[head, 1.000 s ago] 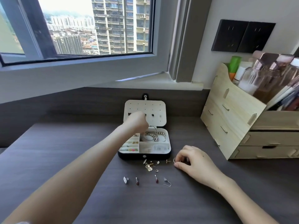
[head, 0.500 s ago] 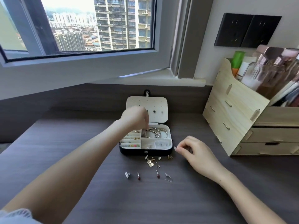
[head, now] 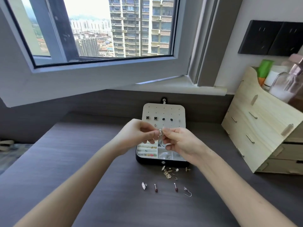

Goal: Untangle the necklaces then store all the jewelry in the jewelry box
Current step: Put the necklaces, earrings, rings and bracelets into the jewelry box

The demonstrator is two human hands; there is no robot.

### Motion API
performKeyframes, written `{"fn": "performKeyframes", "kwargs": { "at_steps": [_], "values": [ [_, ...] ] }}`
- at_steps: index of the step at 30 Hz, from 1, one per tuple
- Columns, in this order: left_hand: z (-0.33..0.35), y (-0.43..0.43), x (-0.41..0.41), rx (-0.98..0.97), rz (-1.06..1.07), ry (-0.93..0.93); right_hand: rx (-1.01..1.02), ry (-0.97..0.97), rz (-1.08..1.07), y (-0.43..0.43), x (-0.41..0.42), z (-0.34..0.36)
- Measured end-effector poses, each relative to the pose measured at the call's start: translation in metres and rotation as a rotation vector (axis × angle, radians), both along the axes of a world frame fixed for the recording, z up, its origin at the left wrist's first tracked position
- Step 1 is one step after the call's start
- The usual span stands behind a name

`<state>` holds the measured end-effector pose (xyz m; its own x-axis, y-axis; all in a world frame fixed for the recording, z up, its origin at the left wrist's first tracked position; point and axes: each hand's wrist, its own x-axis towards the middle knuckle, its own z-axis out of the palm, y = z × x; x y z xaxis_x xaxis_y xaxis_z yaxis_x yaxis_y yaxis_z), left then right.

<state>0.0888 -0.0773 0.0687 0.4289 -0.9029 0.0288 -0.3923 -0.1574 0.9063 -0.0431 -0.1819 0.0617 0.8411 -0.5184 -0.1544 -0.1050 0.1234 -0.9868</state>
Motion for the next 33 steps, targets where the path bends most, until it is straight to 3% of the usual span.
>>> {"fn": "performKeyframes", "kwargs": {
  "at_steps": [4, 9, 11, 14, 17, 20, 28, 31, 33],
  "values": [
    [-0.015, 0.002, -0.001, -0.069, 0.121, -0.336, -0.06, 0.044, -0.081, 0.005, 0.008, -0.007],
    [-0.035, 0.001, -0.004, -0.336, 0.306, -0.779, -0.051, -0.01, -0.181, 0.02, 0.017, -0.009],
    [-0.041, 0.001, -0.001, -0.451, 0.336, -0.847, 0.023, -0.009, -0.195, 0.024, 0.022, -0.007],
    [-0.047, 0.005, 0.005, -0.55, 0.3, -0.921, 0.335, 0.032, -0.194, 0.022, 0.028, -0.001],
    [-0.049, 0.009, 0.011, -0.59, 0.225, -0.962, 0.635, 0.067, -0.176, 0.021, 0.03, 0.003],
    [-0.049, 0.011, 0.019, -0.604, 0.121, -1.008, 0.753, 0.104, -0.141, 0.019, 0.03, 0.002],
    [-0.048, 0.007, 0.025, -0.608, 0.089, -1.023, 0.631, 0.135, -0.12, 0.014, 0.033, 0.007],
    [-0.053, 0.003, 0.026, -0.602, 0.154, -0.892, 0.685, 0.109, -0.122, 0.016, 0.039, 0.009],
    [-0.053, 0.004, 0.021, -0.589, 0.203, -0.696, 0.665, 0.105, -0.13, 0.016, 0.043, 0.009]
  ]
}}
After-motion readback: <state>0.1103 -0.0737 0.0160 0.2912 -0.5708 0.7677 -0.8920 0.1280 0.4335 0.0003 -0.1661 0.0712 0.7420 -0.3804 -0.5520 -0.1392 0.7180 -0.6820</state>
